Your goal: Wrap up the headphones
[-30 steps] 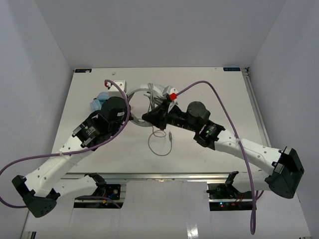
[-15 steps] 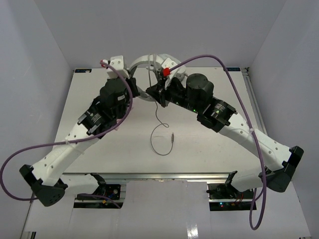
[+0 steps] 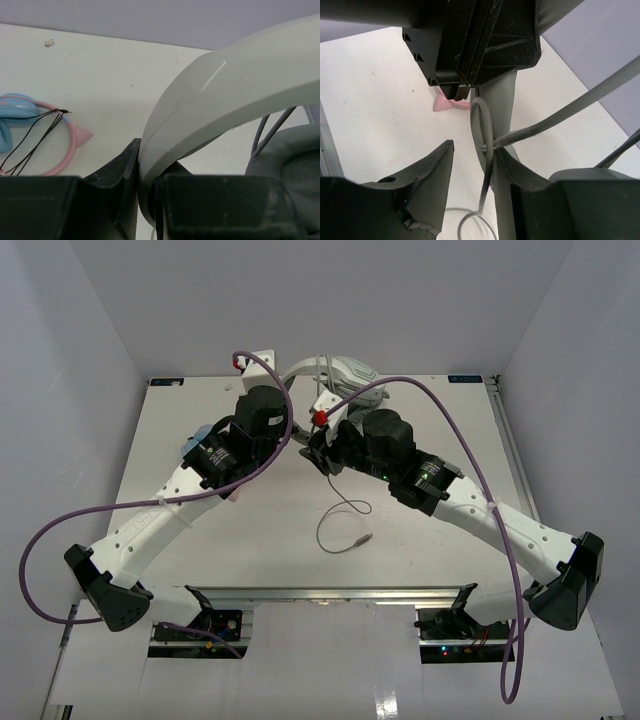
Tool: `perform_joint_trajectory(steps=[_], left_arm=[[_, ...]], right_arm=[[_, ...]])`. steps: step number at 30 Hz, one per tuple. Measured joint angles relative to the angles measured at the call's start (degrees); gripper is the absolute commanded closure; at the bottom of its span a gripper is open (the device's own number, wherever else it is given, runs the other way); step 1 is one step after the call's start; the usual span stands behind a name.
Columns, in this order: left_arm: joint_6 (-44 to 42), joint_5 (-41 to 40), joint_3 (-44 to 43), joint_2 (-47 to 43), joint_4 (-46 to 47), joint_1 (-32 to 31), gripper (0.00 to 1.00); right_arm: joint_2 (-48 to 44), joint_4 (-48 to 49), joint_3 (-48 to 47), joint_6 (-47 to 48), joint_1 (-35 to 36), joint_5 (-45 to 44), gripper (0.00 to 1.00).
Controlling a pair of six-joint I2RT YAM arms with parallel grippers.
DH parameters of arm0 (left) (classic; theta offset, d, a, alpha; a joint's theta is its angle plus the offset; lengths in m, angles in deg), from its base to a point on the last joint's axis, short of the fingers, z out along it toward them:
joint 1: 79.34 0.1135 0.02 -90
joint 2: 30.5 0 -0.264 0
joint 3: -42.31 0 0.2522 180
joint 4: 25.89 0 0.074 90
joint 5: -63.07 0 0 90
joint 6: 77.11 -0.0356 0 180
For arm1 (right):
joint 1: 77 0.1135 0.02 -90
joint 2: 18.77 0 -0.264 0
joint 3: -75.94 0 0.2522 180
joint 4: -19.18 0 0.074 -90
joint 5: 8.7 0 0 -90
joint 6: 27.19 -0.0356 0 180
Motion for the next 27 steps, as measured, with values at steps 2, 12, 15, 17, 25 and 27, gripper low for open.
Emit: perform_joint_trajectory(steps=[2,12,15,17,25,27], left_arm=[[0.65,-0.14,0.04,-0.02,-1.30,0.04,1.00],[3.70,-0.24,0.04,-0.55,-5.94,0.04,1.00],[4.36,-1.52,-0.30,-0.62,-6.92,-0.15,1.00],[4.59,-2.28,-0.69,-0.61,-7.91,0.18,1.00],[5.38,-2.89,-4.36,-0.18,-12.64,3.81,1.00],[5.88,-2.96,-5.26,-0.08,-12.70,4.38,1.00]], right_arm=[[-0.41,2.41,1.99,-0.58,0.18,-0.42,0.58],[-4.27,14.78,11.58,-3.88,0.64,-1.15,0.92],[-5.95,17.03,13.83,-5.03,0.55,-1.96,0.92],[-7.88,17.31,15.47,-6.05,0.36,-2.58,0.92],[-14.54,17.69,21.91,-9.46,-0.49,-5.96,0.92],[-14.65,17.71,23.37,-9.76,-0.49,-6.24,0.92]])
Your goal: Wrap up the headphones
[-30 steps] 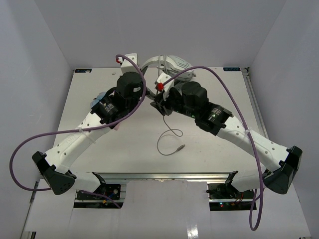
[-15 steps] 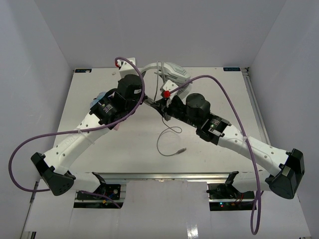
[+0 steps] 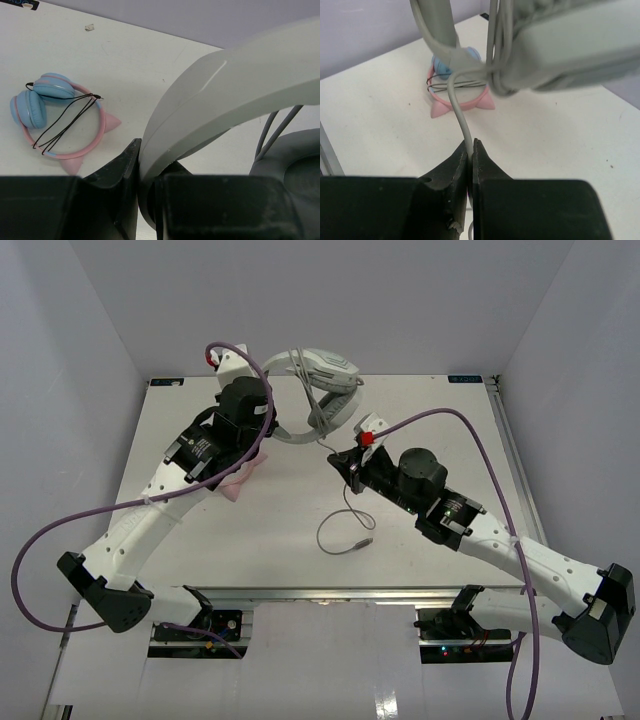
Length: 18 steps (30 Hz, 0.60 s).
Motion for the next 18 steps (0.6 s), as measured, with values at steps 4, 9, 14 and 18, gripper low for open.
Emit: perform_joint_trajectory(steps=[4,9,14,18], left_arm=[[0.76,-0.14,-0.41,0.00,-0.15,0.52,1.00],[0.97,0.09,-0.60,0.02,-0.78,0.53,1.00],[1.09,0.52,-0.97,-0.04,-1.23,0.53,1.00],[1.14,2.90,-0.61,-0.60,-2.19,0.53,1.00]], right_arm=[[0.21,-0.34,2.36,-0.34,0.00,-0.15,0.92],[0.87,0.32,3.51,-0.70,0.00,-0.59,0.92],[0.92,2.63,6.05,-1.58,-0.02,-2.01,0.92],[1.46,5.98,8.69,-2.37,-0.13,-3.33,0.91]])
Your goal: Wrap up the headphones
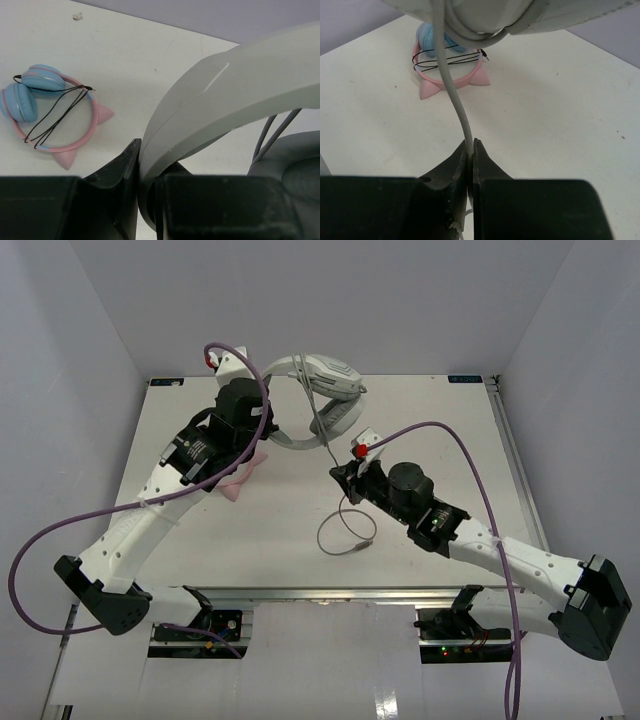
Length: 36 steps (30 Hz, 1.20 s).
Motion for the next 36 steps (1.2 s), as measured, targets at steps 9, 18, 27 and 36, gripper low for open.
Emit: perform_joint_trajectory(steps=[9,18,27,36], left_arm=[[0.99,8.29,7.72,-7.58,0.28,-0.03,1.00],[3.80,15.39,16.84,-15.92,4.23,0.15,1.00],[7.51,18.89,17.65,-17.92,8.33,0.14,1.00],[8.74,20.13,17.91,-18.00,9.57,0.13,1.00]], right_arm=[[1.72,10.23,4.35,-2.22,-1.53,-0.45,0.89],[-1.86,20.14,12.77,-5.27,-2.65,2.50,0.79],[3.67,29.16,16.95,-7.78,-2.95,8.69,0.68],[12.74,38.58,18.21,-10.55,-3.02,12.56,0.72]])
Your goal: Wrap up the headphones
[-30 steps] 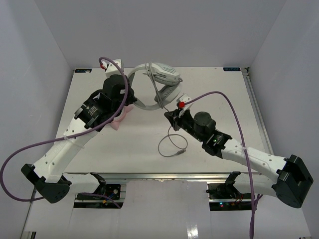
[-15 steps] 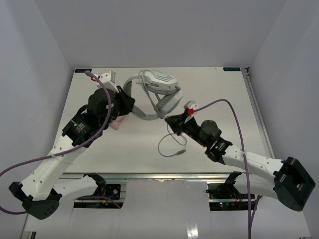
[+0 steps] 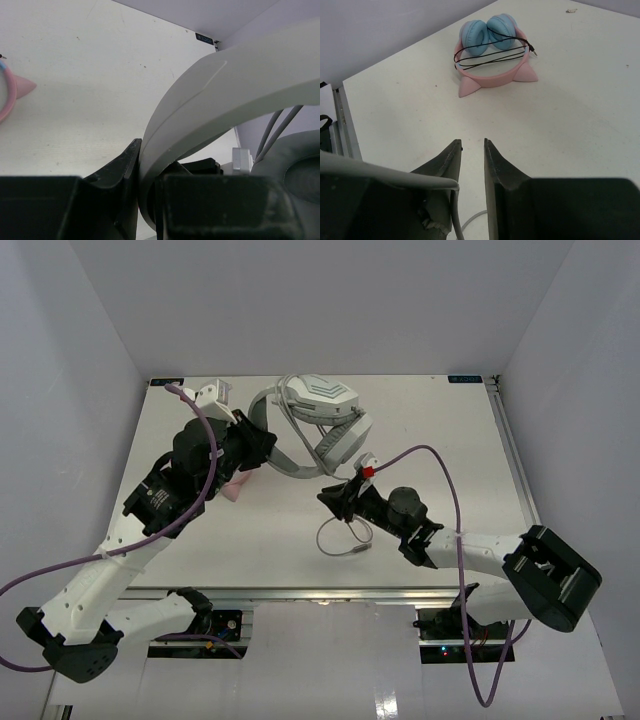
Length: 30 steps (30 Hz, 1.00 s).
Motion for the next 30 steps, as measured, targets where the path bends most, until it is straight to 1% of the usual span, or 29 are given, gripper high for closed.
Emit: perform_joint_trajectory(steps=[3,6,8,13,15,17,21,23,26,28,30], left_arm=[[-0.09,1.12,0.18,-0.29,0.18,0.00,1.00],[-0.63,3.97,0.87,-1.24,1.02,0.02,1.00],[-1.26,7.50,1.20,-2.04,1.40,0.05,1.00],[-4.31,18.61,1.70,-3.36,1.80,0.03,1.00],[-7.33,23.15,1.67,-3.49,1.54,0.05,1.00],[-11.90,26.51,1.42,-3.42,0.23,0.05,1.00],[-22.76,28.22,1.56,-3.53,-3.48,0.09,1.00],[-27.25,27.77,2.06,-3.80,-4.21,0.11,1.00],[-32.85,25.49,3.54,-4.27,-3.97,0.25,1.00],[-36.77,23.21,4.65,-3.17,-3.02,0.31,1.00],[-40.04,21.06,5.60,-0.84,-1.93,0.37,1.00]], right_arm=[[2.05,1.67,0.51,-0.28,-0.02,0.02,0.76],[3.80,3.12,0.67,-0.26,-0.22,0.02,0.83],[4.95,4.12,0.68,-0.28,-0.49,0.22,0.87],[6.22,5.06,0.66,-0.34,-2.42,1.56,0.91],[6.20,5.08,0.44,-0.71,-4.37,3.27,0.92],[5.87,3.10,-0.64,-1.26,-7.08,5.39,0.92],[2.76,-6.11,-6.25,-1.46,-12.91,10.33,0.92],[1.43,-13.60,-11.33,-0.60,-14.95,12.87,0.92],[1.37,-25.36,-21.90,1.22,-16.38,16.26,0.92],[1.19,-31.62,-27.09,1.95,-17.16,17.96,0.92],[1.20,-36.34,-30.07,2.43,-17.87,18.93,0.92]])
